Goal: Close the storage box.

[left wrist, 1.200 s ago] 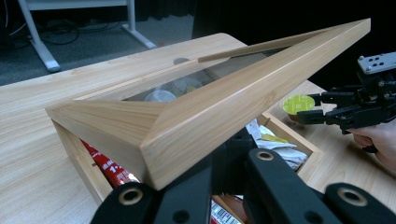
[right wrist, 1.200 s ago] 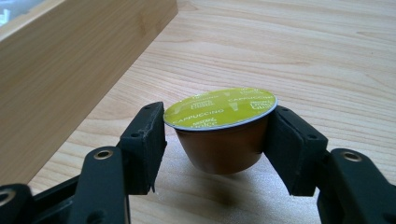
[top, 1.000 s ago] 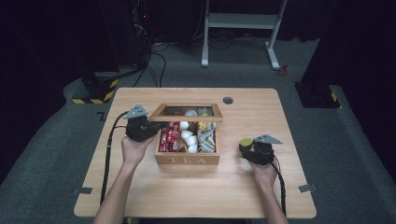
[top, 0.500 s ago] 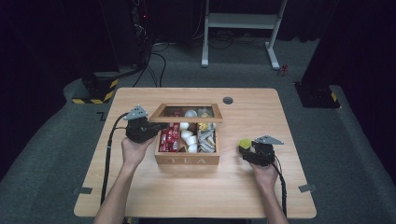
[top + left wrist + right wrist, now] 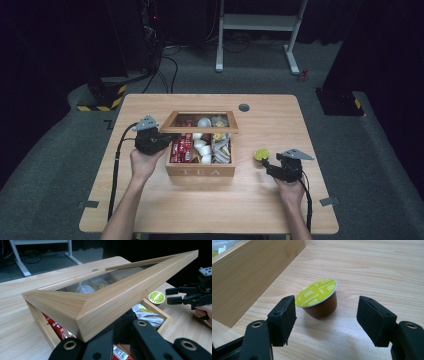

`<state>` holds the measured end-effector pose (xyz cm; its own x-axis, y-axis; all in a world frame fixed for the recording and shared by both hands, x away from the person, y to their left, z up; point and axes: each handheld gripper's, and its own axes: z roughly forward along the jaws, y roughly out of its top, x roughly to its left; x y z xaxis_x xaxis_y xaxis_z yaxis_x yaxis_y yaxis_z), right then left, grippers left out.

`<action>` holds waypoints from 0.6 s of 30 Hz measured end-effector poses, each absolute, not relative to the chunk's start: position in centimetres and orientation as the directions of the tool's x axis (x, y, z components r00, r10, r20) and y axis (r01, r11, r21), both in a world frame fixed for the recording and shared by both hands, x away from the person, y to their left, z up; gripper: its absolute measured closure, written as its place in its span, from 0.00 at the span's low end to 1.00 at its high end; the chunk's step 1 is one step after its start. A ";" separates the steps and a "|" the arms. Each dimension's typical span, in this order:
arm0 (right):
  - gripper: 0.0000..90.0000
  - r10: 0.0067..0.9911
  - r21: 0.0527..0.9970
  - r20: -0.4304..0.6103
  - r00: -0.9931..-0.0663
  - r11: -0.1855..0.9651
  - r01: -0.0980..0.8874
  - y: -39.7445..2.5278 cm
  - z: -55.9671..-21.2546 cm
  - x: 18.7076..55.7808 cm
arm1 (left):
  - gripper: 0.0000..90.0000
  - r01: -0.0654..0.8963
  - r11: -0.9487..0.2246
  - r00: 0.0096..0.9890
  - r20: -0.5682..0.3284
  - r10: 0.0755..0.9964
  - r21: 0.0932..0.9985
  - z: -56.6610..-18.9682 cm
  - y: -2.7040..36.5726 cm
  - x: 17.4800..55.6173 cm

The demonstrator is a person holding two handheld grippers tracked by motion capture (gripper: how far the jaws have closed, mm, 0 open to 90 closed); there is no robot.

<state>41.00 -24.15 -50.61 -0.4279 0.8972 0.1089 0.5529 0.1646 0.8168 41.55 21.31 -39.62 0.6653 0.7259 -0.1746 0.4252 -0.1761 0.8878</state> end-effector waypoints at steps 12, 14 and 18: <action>0.35 0.912 0.812 0.099 -0.398 0.157 0.563 -25.7 -50.7 39.7 | 1.00 0.434 -0.175 0.664 -0.183 0.725 0.884 -40.2 21.3 41.2; 0.35 0.914 0.808 0.089 -0.395 0.166 0.566 -25.8 -50.9 39.6 | 1.00 0.432 -0.178 0.666 -0.179 0.724 0.884 -40.3 21.3 41.1; 0.35 0.921 0.792 0.079 -0.380 0.174 0.586 -26.0 -51.4 39.3 | 1.00 0.437 -0.171 0.665 -0.189 0.722 0.883 -40.5 21.3 41.0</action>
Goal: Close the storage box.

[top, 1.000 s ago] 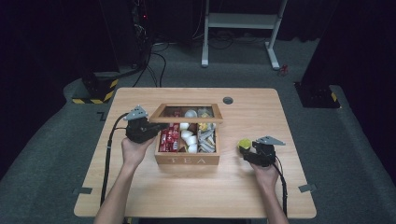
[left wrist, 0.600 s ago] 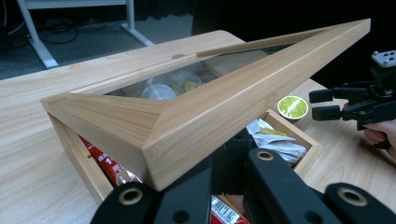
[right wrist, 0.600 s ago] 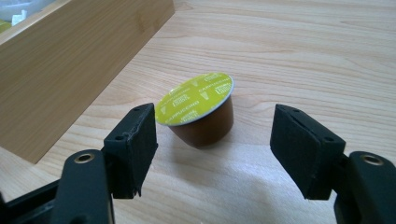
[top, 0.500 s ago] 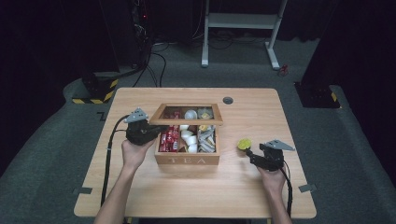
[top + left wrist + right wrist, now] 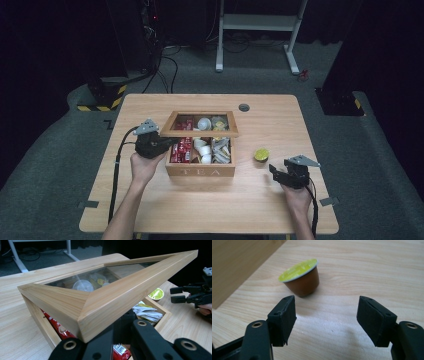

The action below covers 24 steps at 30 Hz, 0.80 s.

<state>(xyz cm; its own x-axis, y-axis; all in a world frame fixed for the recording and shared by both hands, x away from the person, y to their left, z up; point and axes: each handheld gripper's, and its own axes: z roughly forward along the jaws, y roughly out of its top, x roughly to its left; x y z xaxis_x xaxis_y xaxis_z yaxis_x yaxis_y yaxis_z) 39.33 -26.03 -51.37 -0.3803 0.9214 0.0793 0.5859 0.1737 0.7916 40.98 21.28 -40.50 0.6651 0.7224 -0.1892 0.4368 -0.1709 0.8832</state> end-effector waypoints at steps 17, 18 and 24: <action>0.37 0.933 0.742 0.009 -0.360 0.235 0.628 -25.8 -52.2 39.4 | 1.00 0.432 -0.188 0.662 -0.168 0.730 0.882 -40.9 21.6 40.2; 0.37 0.935 0.737 -0.005 -0.355 0.244 0.630 -25.7 -52.2 39.3 | 1.00 0.431 -0.188 0.663 -0.168 0.729 0.882 -40.9 21.7 40.2; 0.37 0.937 0.728 -0.016 -0.348 0.250 0.638 -25.5 -52.3 39.4 | 1.00 0.434 -0.189 0.664 -0.172 0.727 0.881 -41.3 21.6 40.0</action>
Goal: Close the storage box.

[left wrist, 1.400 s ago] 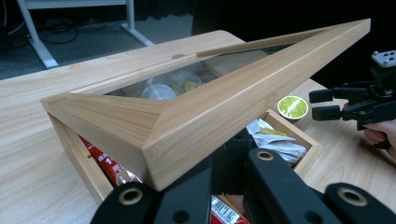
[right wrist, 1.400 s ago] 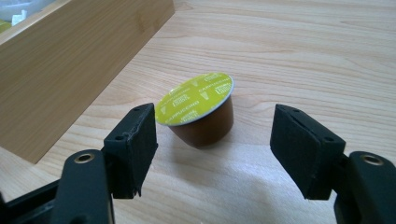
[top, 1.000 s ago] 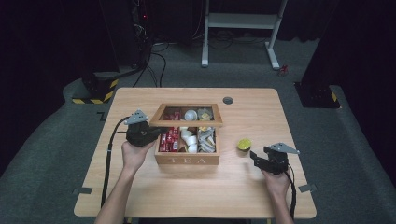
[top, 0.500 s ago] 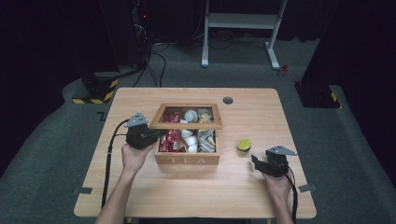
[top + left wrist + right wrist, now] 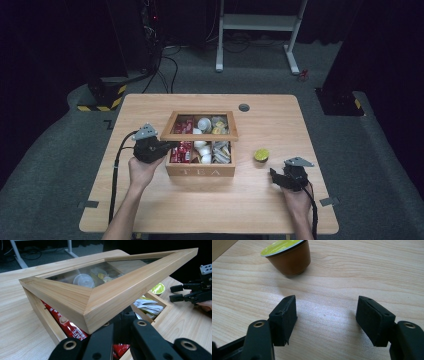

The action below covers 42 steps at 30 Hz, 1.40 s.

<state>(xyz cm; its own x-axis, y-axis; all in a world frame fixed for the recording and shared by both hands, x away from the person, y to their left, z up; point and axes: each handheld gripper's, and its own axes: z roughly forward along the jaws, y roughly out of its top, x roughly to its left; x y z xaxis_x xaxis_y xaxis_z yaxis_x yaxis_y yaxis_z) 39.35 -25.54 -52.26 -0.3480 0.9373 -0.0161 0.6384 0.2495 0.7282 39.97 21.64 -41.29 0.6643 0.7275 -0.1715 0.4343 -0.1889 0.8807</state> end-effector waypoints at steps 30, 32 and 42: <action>0.34 0.940 0.725 -0.013 -0.342 0.245 0.644 -25.6 -52.3 39.4 | 1.00 0.482 -0.191 0.645 -0.199 0.738 0.855 -44.4 22.7 39.2; 0.34 0.940 0.725 -0.014 -0.341 0.245 0.644 -25.6 -52.3 39.4 | 1.00 0.485 -0.192 0.645 -0.200 0.737 0.853 -44.6 22.7 39.1; 0.34 0.940 0.725 -0.014 -0.341 0.245 0.644 -25.6 -52.3 39.4 | 1.00 0.499 -0.200 0.637 -0.200 0.744 0.843 -45.7 22.6 38.8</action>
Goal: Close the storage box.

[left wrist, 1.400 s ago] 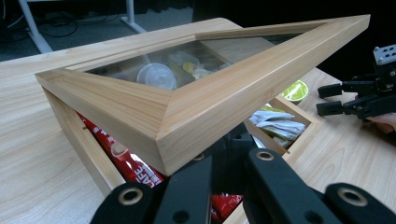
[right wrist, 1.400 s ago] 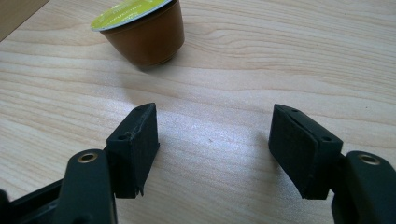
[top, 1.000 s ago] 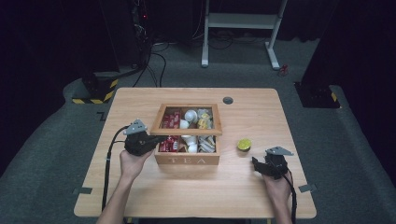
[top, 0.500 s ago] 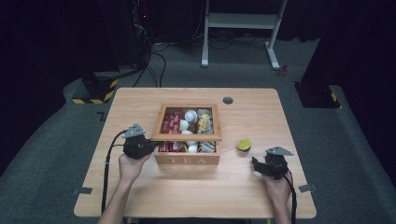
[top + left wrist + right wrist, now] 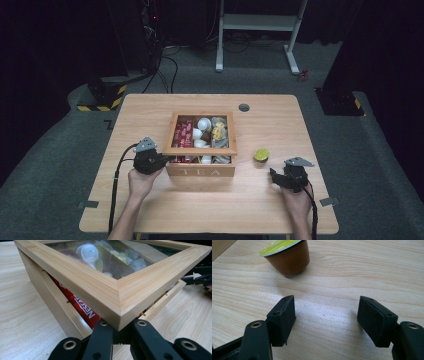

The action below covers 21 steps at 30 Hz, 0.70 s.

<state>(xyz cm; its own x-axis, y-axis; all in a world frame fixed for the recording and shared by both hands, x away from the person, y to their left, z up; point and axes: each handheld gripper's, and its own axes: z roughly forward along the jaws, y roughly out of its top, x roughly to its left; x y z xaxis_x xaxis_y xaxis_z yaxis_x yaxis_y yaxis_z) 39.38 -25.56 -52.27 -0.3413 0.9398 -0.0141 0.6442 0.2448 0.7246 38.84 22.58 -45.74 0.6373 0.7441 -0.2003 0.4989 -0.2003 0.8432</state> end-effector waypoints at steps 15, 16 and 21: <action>0.34 0.940 0.724 -0.014 -0.341 0.244 0.645 -25.6 -52.3 39.4 | 0.99 0.514 -0.211 0.633 -0.202 0.748 0.831 -46.7 22.6 38.7; 0.34 0.940 0.725 -0.014 -0.341 0.245 0.644 -25.6 -52.3 39.4 | 0.99 0.515 -0.213 0.633 -0.201 0.748 0.830 -46.7 22.6 38.7; 0.34 0.941 0.724 -0.014 -0.339 0.243 0.645 -25.5 -52.3 39.4 | 0.99 0.516 -0.218 0.635 -0.198 0.747 0.829 -47.0 22.7 38.7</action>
